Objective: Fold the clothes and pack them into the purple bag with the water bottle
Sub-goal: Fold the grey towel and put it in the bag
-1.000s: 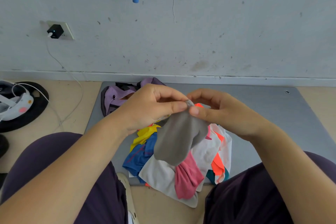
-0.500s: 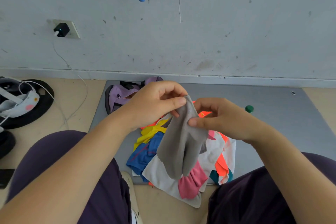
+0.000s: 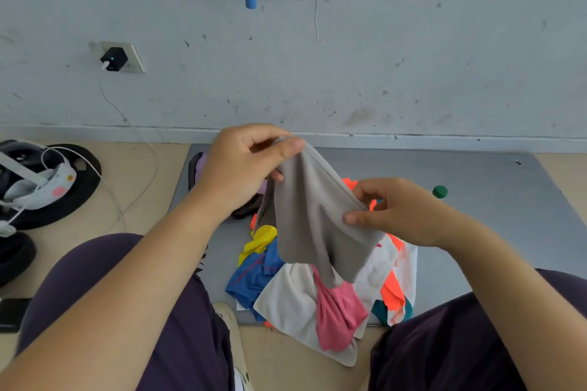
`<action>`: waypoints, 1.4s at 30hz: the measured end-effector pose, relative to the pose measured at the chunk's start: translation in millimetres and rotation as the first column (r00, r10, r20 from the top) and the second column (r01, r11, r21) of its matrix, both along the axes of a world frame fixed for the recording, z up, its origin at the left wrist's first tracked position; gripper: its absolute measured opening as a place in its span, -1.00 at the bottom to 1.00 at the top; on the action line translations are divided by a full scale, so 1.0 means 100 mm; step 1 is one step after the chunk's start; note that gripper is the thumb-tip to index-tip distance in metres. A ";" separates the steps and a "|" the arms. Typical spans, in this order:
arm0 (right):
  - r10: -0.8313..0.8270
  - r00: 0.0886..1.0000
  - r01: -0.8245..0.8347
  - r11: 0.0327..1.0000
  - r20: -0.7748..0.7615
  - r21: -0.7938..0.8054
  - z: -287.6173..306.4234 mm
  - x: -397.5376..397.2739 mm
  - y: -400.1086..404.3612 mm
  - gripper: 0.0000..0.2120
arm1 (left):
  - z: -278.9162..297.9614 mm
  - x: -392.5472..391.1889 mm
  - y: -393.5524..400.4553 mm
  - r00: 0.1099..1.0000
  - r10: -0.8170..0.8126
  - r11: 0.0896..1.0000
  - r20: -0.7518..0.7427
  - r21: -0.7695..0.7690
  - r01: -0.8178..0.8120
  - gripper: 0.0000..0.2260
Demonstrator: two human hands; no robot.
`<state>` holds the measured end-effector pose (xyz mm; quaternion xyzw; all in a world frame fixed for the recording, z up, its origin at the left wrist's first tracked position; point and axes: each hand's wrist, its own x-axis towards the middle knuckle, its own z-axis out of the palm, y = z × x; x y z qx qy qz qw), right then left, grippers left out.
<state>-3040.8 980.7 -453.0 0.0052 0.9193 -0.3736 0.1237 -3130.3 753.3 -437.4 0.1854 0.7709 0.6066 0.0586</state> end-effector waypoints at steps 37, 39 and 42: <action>-0.236 0.892 0.348 0.903 -0.385 0.252 -0.15 0.03 0.44 -0.92 | -0.41 -0.31 -0.31 0.996 -0.025 0.945 -0.088 -0.328 -0.005 -0.85; -0.242 0.884 0.356 0.902 -0.400 0.242 -0.15 0.03 0.45 -0.93 | -0.43 -0.31 -0.30 0.995 -0.017 0.948 -0.093 -0.317 -0.014 -0.84; -0.255 0.849 0.375 0.908 -0.464 0.188 -0.13 0.04 0.44 -0.94 | -0.43 -0.31 -0.29 1.000 -0.023 0.968 0.018 -0.248 0.027 -0.86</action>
